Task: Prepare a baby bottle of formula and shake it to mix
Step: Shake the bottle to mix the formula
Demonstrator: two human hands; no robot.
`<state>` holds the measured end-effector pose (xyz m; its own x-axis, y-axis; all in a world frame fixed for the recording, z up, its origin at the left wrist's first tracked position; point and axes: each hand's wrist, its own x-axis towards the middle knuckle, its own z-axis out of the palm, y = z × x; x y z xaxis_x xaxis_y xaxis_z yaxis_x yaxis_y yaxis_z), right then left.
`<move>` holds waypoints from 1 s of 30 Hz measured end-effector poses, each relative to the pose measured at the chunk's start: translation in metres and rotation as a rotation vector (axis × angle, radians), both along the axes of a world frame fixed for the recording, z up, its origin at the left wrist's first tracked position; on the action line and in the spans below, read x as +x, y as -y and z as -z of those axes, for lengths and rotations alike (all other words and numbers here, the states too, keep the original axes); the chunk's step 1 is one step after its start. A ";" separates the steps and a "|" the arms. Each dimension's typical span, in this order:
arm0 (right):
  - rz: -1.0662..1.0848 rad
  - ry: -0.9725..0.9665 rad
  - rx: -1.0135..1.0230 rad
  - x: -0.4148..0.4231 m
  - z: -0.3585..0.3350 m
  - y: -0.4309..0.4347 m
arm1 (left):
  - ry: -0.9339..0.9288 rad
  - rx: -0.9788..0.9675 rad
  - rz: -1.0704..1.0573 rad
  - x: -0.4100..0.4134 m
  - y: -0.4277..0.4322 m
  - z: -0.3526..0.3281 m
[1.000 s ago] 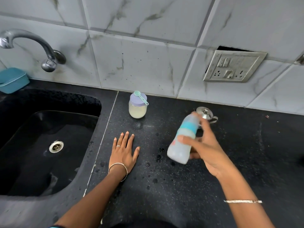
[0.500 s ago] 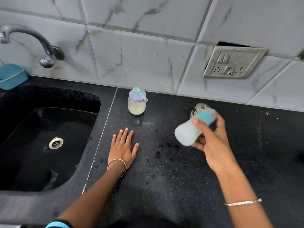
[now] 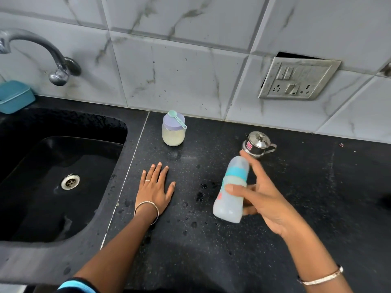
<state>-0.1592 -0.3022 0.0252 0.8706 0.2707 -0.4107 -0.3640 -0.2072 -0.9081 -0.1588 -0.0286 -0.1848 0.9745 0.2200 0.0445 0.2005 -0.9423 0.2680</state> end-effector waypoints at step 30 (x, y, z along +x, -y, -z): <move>-0.009 0.144 0.026 -0.008 -0.012 -0.035 | -0.031 -0.003 0.009 -0.001 0.001 -0.004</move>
